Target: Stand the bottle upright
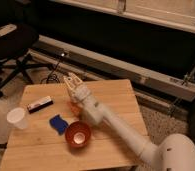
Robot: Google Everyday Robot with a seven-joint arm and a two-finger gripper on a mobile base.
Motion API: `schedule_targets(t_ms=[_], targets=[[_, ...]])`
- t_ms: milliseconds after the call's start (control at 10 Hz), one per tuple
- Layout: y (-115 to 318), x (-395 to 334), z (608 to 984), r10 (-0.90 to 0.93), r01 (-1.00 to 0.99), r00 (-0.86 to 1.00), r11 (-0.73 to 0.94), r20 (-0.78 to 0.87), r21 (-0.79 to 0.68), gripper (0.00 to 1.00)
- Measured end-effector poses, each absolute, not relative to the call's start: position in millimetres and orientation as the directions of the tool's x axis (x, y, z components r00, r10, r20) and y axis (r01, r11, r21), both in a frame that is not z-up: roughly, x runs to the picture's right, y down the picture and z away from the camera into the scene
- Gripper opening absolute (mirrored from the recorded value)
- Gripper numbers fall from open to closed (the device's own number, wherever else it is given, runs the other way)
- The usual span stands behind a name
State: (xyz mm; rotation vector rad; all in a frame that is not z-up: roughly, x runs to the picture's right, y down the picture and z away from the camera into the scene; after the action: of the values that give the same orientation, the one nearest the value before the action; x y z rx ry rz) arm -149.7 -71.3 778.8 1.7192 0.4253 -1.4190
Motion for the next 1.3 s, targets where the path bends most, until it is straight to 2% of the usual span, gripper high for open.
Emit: schedule_targets(t_ms=[800, 1300], targets=[[-74.1, -151.2, 767.0, -0.227, 0.708, 0.297, -0.599, -0.927, 0.373, 0.67], [-72.2, -131.2, 769.3, -0.247, 0.709, 0.212, -0.627, -0.945, 0.323, 0.67]])
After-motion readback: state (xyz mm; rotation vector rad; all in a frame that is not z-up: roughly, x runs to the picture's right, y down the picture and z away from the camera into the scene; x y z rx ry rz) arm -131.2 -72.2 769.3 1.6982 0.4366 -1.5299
